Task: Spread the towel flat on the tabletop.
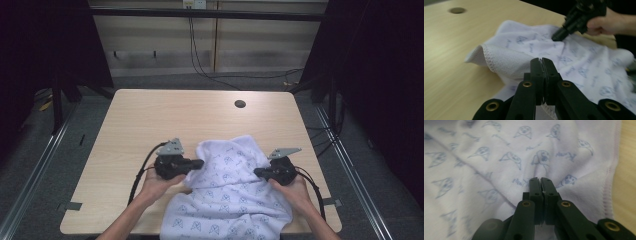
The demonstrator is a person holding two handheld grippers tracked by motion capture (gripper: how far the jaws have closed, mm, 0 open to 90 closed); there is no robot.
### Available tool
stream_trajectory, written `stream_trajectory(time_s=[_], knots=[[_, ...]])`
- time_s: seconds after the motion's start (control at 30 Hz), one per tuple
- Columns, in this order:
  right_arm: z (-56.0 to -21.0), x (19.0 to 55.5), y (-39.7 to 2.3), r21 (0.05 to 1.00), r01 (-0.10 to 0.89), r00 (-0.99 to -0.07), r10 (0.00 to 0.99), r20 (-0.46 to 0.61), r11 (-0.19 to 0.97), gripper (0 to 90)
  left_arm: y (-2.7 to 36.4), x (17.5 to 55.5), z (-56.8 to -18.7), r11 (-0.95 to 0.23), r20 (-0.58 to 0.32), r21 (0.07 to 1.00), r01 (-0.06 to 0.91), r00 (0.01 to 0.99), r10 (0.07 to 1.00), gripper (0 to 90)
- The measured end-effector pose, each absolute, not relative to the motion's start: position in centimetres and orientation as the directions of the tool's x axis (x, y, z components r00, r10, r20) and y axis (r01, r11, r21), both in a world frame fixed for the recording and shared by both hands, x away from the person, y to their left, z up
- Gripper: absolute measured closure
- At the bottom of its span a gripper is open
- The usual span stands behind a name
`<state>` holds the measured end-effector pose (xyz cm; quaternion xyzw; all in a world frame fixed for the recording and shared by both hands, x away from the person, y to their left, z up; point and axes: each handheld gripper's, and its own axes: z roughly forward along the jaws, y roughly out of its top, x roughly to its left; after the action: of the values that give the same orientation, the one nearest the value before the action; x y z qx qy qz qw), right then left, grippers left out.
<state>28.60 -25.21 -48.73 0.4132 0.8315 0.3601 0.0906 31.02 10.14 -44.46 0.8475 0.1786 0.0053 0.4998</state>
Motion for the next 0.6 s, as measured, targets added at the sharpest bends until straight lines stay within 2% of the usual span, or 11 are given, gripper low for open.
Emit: stream_trajectory(time_s=[0.23,0.3,0.37,0.43,0.6], knots=[[-49.0,22.1,-25.4,0.637,0.633,-0.683,0.705,0.191,0.441,87.9,7.6,27.8,-48.2,-0.633,-0.222,0.714,0.301,0.954,0.203,87.9],[-49.0,20.6,-25.7,0.632,0.642,-0.682,0.7,0.213,0.433,84.7,7.6,27.0,-48.7,-0.659,-0.241,0.691,0.295,0.955,0.174,84.7],[-48.8,19.8,-26.0,0.636,0.64,-0.678,0.706,0.203,0.431,76.4,7.8,26.7,-48.6,-0.644,-0.263,0.703,0.302,0.951,0.159,77.9],[-48.3,19.7,-26.6,0.66,0.635,-0.67,0.711,0.212,0.402,72.1,8.3,26.7,-48.1,-0.622,-0.272,0.718,0.31,0.949,0.16,74.5],[-46.7,21.5,-28.4,0.729,0.604,-0.633,0.749,0.194,0.322,70.8,10.1,27.7,-47.2,-0.535,-0.294,0.767,0.355,0.935,0.199,72.9]])
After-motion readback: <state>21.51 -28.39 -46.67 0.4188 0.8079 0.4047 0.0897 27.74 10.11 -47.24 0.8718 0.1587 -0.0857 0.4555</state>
